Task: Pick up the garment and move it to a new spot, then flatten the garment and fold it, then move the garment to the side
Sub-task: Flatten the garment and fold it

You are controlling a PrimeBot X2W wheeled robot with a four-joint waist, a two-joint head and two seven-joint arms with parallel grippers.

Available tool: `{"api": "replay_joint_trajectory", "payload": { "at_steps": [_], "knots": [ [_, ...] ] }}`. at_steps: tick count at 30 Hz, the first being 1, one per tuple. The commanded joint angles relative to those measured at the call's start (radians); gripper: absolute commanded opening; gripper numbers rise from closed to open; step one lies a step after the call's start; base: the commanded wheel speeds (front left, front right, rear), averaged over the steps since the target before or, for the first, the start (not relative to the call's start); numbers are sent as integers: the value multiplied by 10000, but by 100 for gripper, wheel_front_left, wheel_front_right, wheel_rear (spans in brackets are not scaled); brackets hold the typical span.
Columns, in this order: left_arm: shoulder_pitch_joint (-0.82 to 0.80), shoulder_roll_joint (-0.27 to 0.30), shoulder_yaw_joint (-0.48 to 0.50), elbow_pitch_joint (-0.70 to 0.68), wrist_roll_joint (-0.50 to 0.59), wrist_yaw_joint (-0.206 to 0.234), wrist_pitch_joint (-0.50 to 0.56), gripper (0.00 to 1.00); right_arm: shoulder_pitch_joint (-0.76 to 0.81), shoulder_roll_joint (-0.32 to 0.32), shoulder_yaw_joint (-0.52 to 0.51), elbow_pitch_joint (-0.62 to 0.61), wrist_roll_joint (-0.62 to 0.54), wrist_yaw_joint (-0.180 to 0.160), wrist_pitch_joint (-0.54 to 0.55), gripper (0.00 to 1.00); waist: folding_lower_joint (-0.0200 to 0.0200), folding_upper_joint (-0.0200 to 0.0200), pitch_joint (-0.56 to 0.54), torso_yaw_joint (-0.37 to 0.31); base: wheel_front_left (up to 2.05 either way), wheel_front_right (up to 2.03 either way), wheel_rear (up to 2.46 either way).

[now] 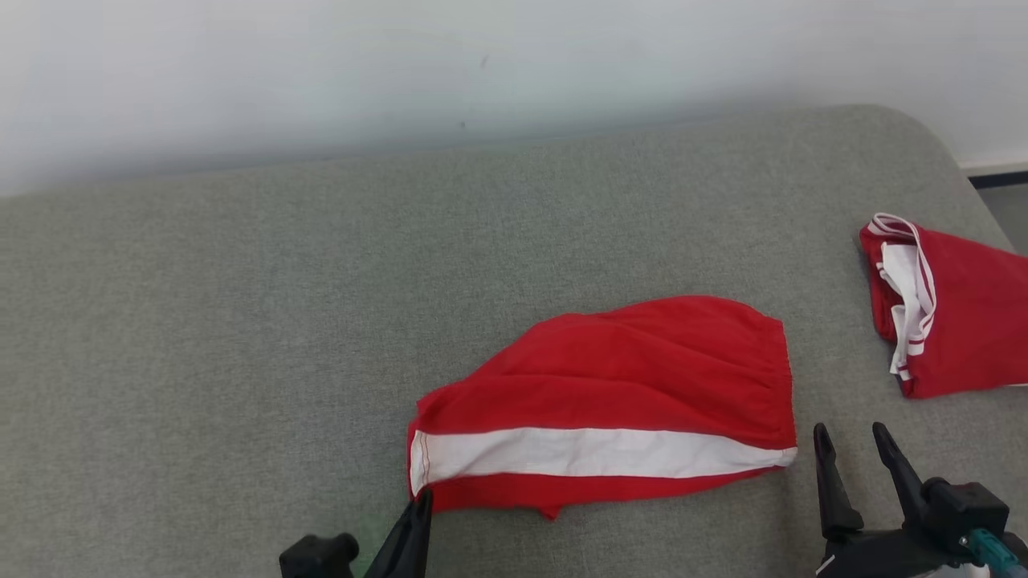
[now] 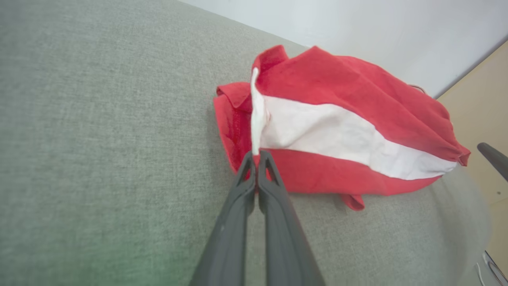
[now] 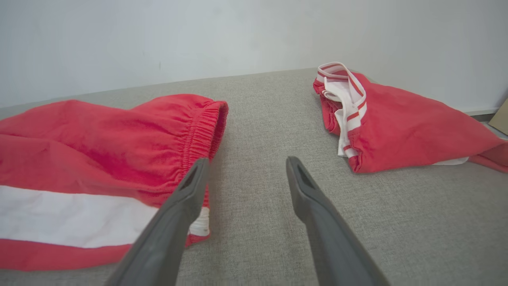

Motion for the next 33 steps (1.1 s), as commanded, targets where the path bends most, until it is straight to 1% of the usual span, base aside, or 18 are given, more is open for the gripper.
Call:
{"api": "replay_joint_trajectory", "payload": {
  "at_steps": [1,6,8,9,10,13,17,20,24,26,33],
  "knots": [
    [308,63,82,-98,81,8,-28,0,149,103,23,19,60,-27,-42,100,0,-1,-290,207,0,0,0],
    [778,274,-15,-133,198,8,-28,0,297,283,150,100,104,-27,-42,100,0,-1,-636,331,0,0,0],
    [902,312,249,-176,280,8,-28,0,352,360,204,122,97,-27,-42,100,0,-1,-777,375,0,0,0],
    [973,299,387,-235,316,8,-28,55,387,402,229,114,108,-27,-42,100,0,-1,-834,394,0,0,0],
    [1050,292,563,-278,435,8,-28,100,407,441,240,65,110,-27,-42,100,0,-1,-907,413,0,0,0],
    [1289,266,1271,-491,959,8,-28,100,452,517,294,-67,19,-27,-42,100,0,-1,-1063,422,0,0,0],
    [1528,152,2171,-905,1974,56,-28,100,584,662,277,-490,-277,-27,-41,100,0,-1,-1198,421,0,0,0],
    [1686,124,2772,-1335,2668,280,-28,100,681,818,192,-919,-582,-27,-42,100,0,-1,-1261,404,0,0,0],
    [1882,55,3286,-1842,3367,508,-28,100,786,1036,157,-1342,-1044,-27,-41,100,0,-1,-1315,409,0,0,0],
    [1907,63,3573,-1976,3504,616,-28,100,829,1129,110,-1429,-1171,-27,-41,100,0,-1,-1344,420,0,0,0],
    [2037,23,3840,-2150,3905,597,-28,100,882,1361,225,-1389,-1551,-27,-41,100,0,-1,-1530,523,0,0,0]
  ]
}}
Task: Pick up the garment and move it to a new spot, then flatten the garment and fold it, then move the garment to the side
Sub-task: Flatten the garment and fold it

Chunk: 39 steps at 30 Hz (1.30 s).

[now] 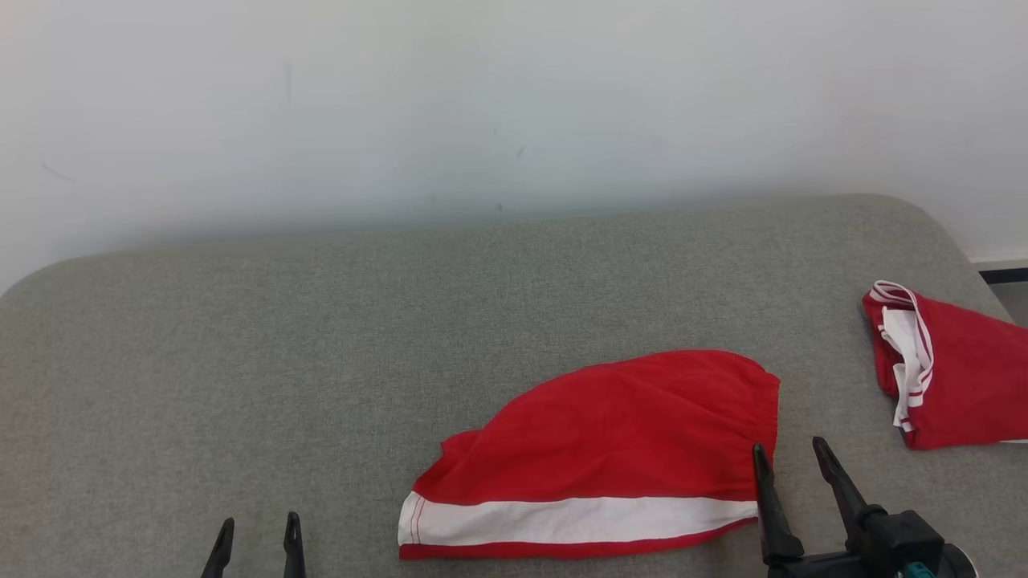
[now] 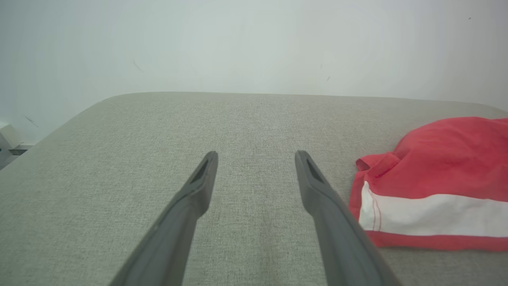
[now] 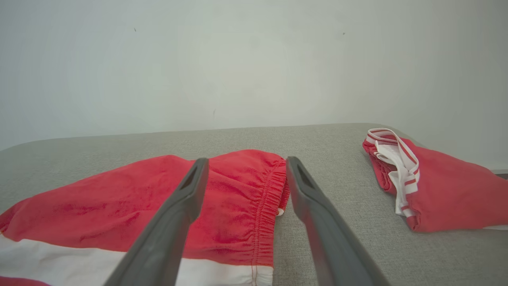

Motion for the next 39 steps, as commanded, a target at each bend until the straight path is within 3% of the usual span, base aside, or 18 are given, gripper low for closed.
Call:
{"api": "replay_joint_trajectory", "payload": {
  "at_steps": [1,10,14,23,32,39],
  "knots": [
    [120,-7,79,-73,70,16,-28,100,105,86,59,10,-104,-27,-39,100,1,0,-90,59,0,0,0],
    [148,-13,-59,-119,-8,138,-28,100,76,223,84,201,-84,-27,-39,100,1,0,-103,180,0,0,0],
    [126,-16,-197,-99,-281,-22,-28,100,54,240,127,248,-54,-27,-39,100,1,0,-29,177,0,0,0],
    [-175,-15,-1179,334,-1579,-531,-28,100,-22,247,164,538,-86,-27,-39,100,1,0,494,-123,0,0,0],
    [-984,16,-2567,1005,-2699,-593,-28,100,-272,11,215,805,60,-27,-39,100,1,0,1238,-511,0,0,0],
    [-1508,227,-2755,1399,-3415,-590,-28,100,-506,-68,260,800,128,-27,-39,100,1,0,1582,-700,0,0,0]
  ]
}}
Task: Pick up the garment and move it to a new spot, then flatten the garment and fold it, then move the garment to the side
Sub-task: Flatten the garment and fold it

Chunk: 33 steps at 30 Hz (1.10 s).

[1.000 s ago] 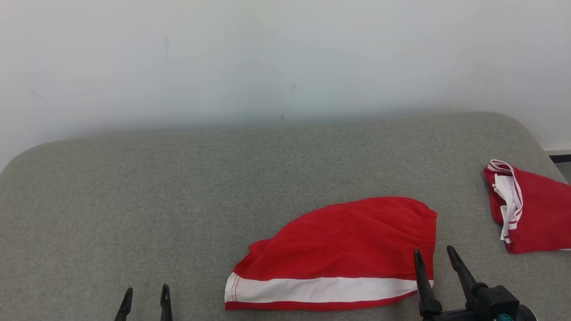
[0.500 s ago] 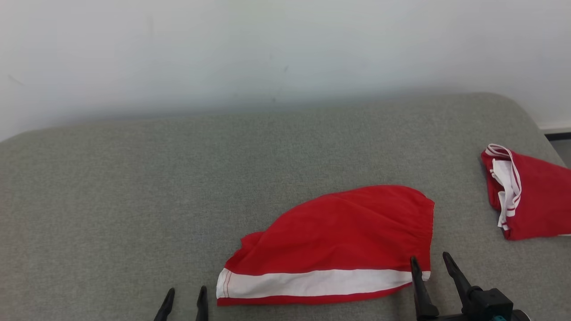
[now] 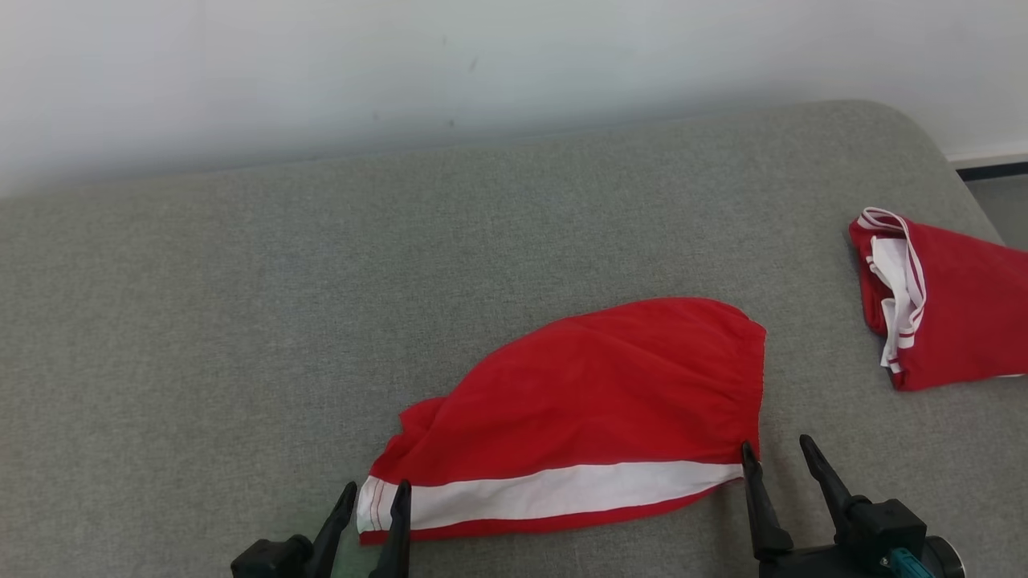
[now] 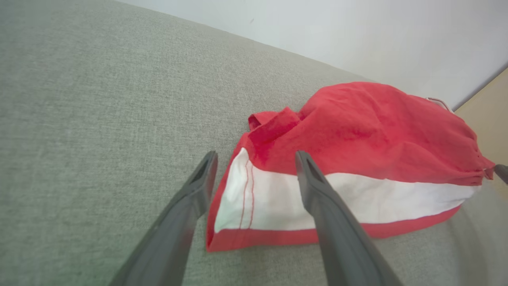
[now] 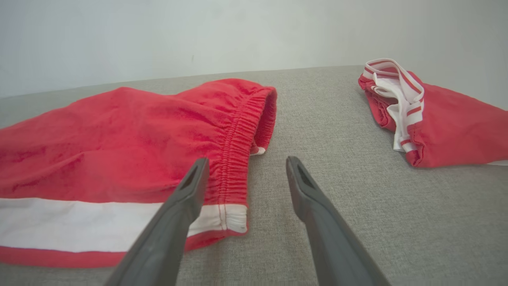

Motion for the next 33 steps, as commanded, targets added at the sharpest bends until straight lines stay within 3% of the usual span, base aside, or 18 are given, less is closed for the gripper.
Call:
{"api": "replay_joint_trajectory", "payload": {
  "at_steps": [1,12,14,15,17,20,21,33],
  "knots": [
    [-90,22,6,32,-173,10,-28,100,-85,-3,-10,-19,75,-27,-39,100,-1,0,133,-100,0,0,0],
    [121,131,-125,-98,-613,8,-28,98,-83,-56,-26,98,194,-27,-40,100,-1,0,140,-9,0,0,0],
    [139,179,-158,-62,-639,8,-28,54,-88,-55,9,101,171,-27,-40,100,-1,0,142,-6,0,0,0],
    [131,184,-174,-38,-648,8,-28,42,-92,-61,22,97,173,-27,-40,100,-1,0,146,-5,0,0,0],
    [94,208,-208,47,-658,8,-28,27,-88,-66,35,118,190,-27,-40,100,-1,0,145,-8,0,0,0],
    [41,203,-176,61,-681,8,-28,17,-74,-91,34,178,238,-27,-41,100,-1,0,144,-20,0,0,0],
    [24,208,-209,83,-650,8,-28,0,-62,-99,32,210,263,-27,-41,100,-1,0,143,-27,0,0,0],
    [30,198,165,-146,-245,7,-27,0,-217,-340,335,1170,632,-27,-40,100,-1,0,240,46,0,0,0]
  ]
}}
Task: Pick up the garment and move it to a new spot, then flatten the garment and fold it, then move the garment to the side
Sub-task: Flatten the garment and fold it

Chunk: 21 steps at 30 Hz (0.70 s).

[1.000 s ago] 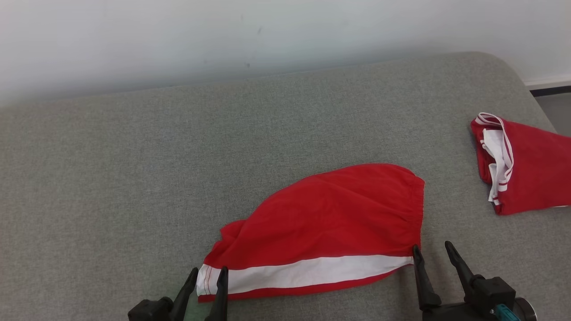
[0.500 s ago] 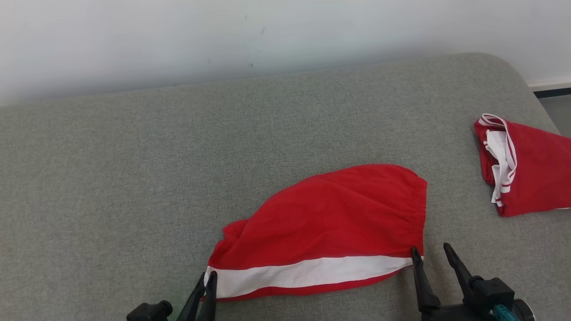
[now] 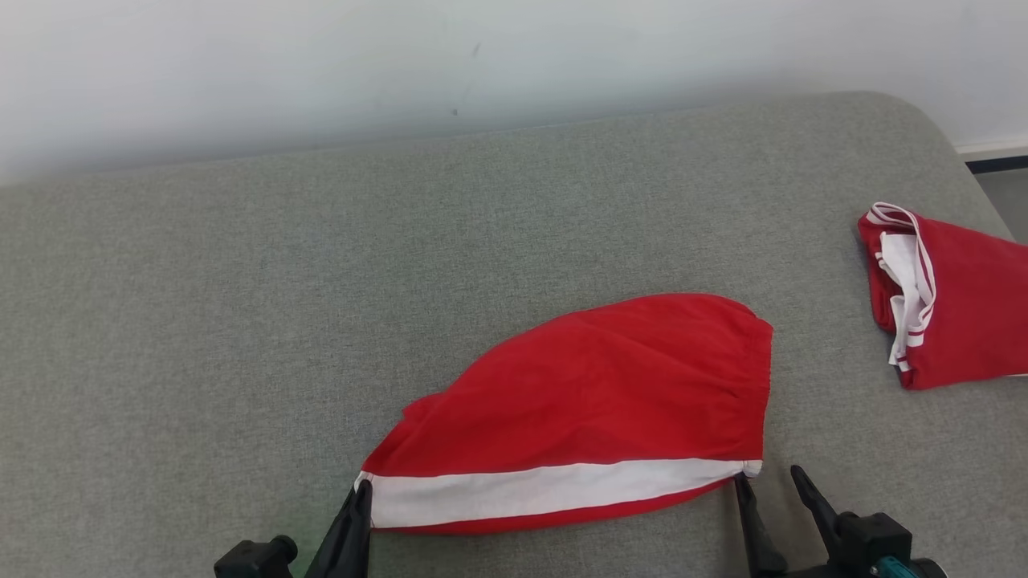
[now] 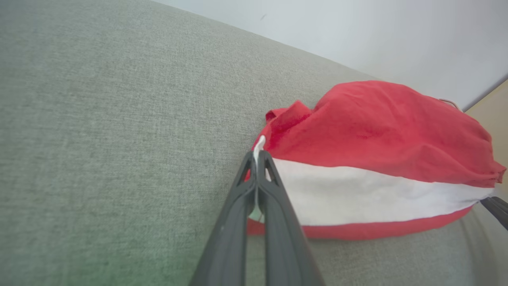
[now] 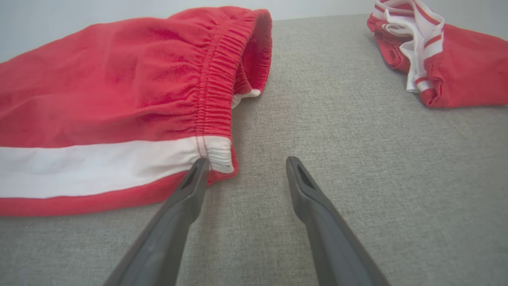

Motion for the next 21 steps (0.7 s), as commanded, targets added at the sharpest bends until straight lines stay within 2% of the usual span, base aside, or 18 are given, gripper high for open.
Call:
{"api": "replay_joint_trajectory", "payload": {
  "at_steps": [1,6,8,10,11,14,17,19,21],
  "knots": [
    [-5,-18,59,-53,93,7,-27,0,-148,-82,96,23,47,-27,-43,100,0,0,22,27,0,0,0],
    [-39,-68,129,-54,249,7,-27,0,-339,-354,738,181,76,-27,-43,100,0,0,65,89,0,0,0],
    [-39,-90,144,-61,281,7,-27,0,-390,-433,921,166,119,-27,-42,93,0,0,79,103,0,0,0],
    [-30,-111,174,-65,280,7,-27,0,-437,-532,1132,111,117,-27,-42,71,0,0,92,111,0,0,0],
    [-28,-118,183,-59,290,7,-27,0,-455,-566,1198,81,159,-27,-42,57,0,0,101,112,0,0,0],
    [-20,-142,209,-43,334,7,-27,0,-456,-659,1415,28,261,-27,-42,27,0,0,107,105,0,0,0],
    [-7,-165,231,-21,364,7,-27,0,-342,-736,1610,-45,352,-27,-42,16,0,0,97,88,0,0,0],
    [5,-170,265,-24,387,7,-27,0,-243,-764,1708,-142,415,-27,-43,0,0,0,81,68,0,0,0],
    [21,-176,322,-52,401,7,-27,0,-170,-794,1787,-270,479,-27,-42,0,0,0,48,41,0,0,0]
  ]
}}
